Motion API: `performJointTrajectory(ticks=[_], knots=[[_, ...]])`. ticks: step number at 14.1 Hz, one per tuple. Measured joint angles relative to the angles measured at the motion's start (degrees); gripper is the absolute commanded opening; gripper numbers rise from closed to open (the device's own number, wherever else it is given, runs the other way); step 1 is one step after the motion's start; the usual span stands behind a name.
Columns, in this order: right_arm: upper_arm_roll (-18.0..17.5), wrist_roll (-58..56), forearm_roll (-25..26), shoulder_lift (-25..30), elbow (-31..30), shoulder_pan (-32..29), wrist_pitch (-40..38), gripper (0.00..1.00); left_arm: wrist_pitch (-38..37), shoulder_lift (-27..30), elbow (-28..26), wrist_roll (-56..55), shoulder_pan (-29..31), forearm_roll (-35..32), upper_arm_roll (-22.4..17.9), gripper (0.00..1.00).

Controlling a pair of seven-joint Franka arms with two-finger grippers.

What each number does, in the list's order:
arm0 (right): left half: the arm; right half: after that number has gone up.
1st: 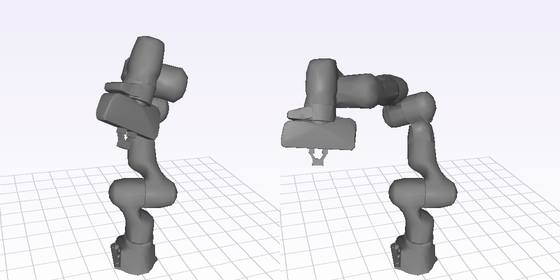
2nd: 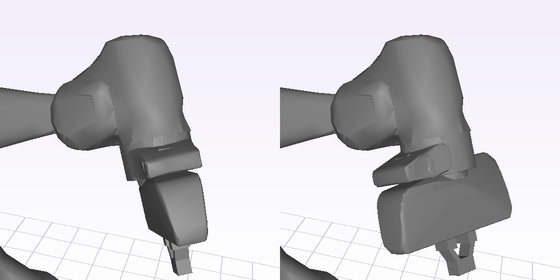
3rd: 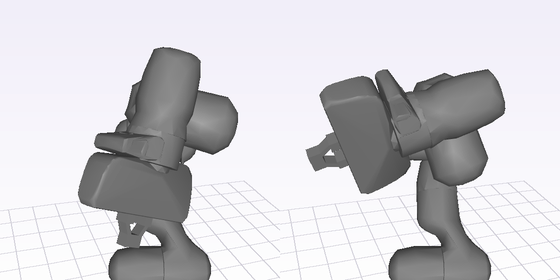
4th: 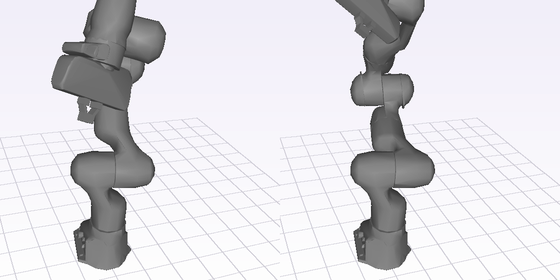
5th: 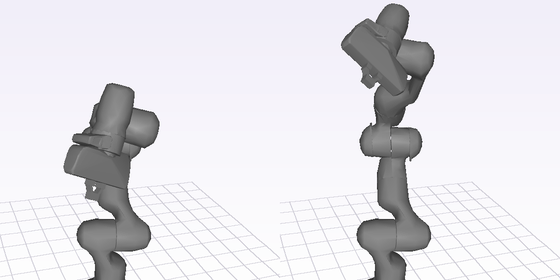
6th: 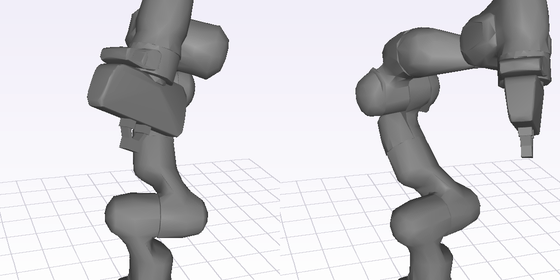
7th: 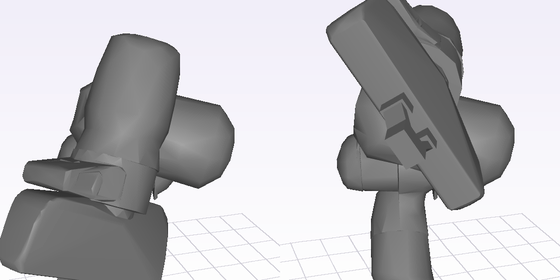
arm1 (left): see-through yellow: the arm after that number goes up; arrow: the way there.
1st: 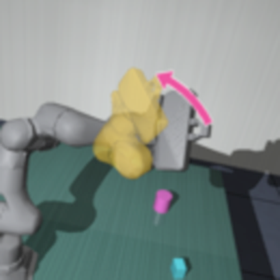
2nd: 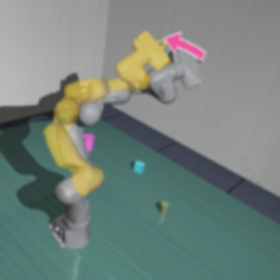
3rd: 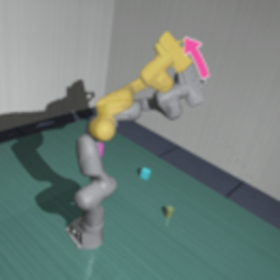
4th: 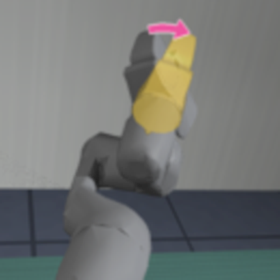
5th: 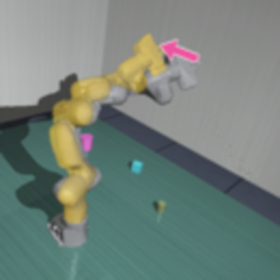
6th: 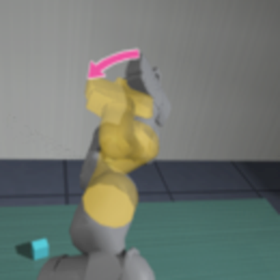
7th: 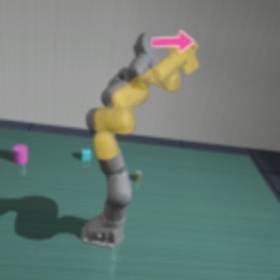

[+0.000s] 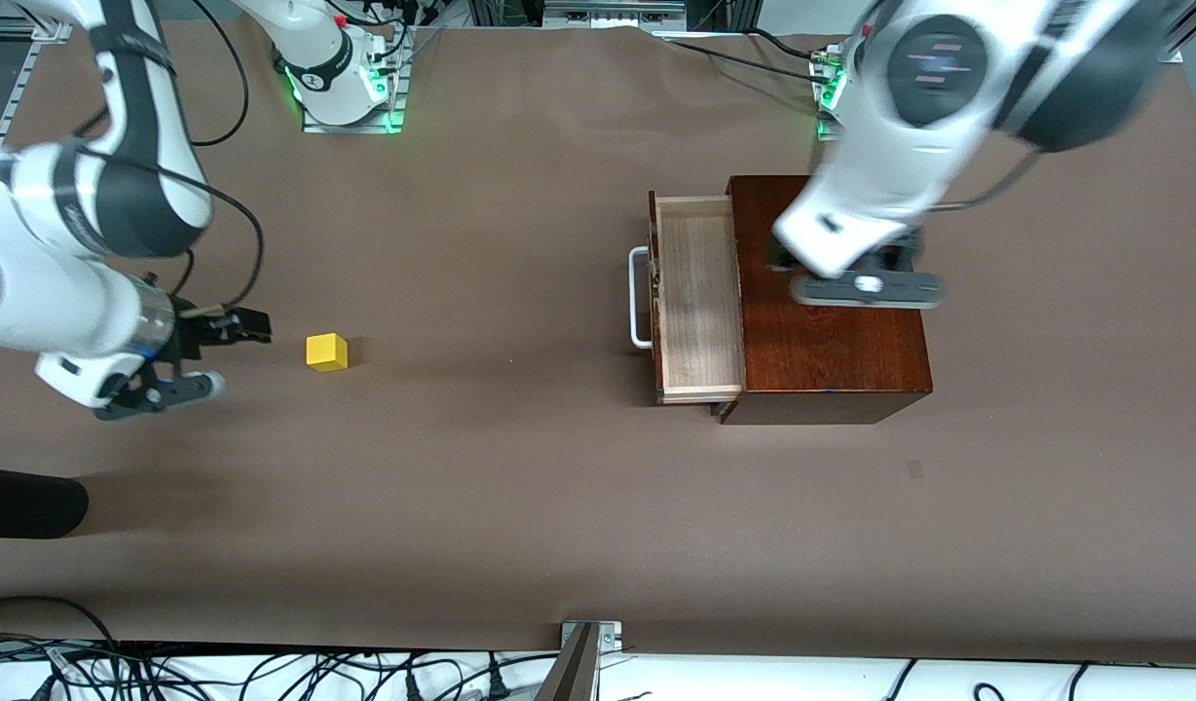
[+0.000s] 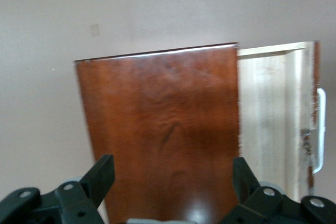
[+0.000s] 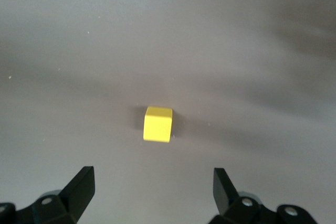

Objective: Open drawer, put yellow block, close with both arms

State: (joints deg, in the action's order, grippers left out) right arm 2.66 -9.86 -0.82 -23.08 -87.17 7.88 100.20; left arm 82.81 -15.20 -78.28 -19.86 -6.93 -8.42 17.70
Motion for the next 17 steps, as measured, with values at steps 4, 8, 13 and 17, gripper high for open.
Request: performJointTrajectory(ticks=[4,8,13,17], knots=[[-0.13,0.00,-1.45,-2.11,-6.10,0.05,9.80,1.00,-0.71,2.87,-0.73,10.24,5.66,3.07,-4.49,1.00],[-0.08,0.02,-2.75,-2.67,-12.51,-0.16,15.84,1.00,5.01,11.10,-11.74,16.27,2.61,4.96,-16.09,1.00],[0.47,0.07,-4.03,-2.15,-21.46,-0.31,26.12,1.00,9.01,15.38,-18.59,17.08,2.24,5.09,-19.61,1.00],[0.53,0.10,-4.20,-1.64,-26.87,-0.36,32.92,1.00,9.37,15.37,-19.00,17.07,2.27,5.09,-19.63,1.00]])
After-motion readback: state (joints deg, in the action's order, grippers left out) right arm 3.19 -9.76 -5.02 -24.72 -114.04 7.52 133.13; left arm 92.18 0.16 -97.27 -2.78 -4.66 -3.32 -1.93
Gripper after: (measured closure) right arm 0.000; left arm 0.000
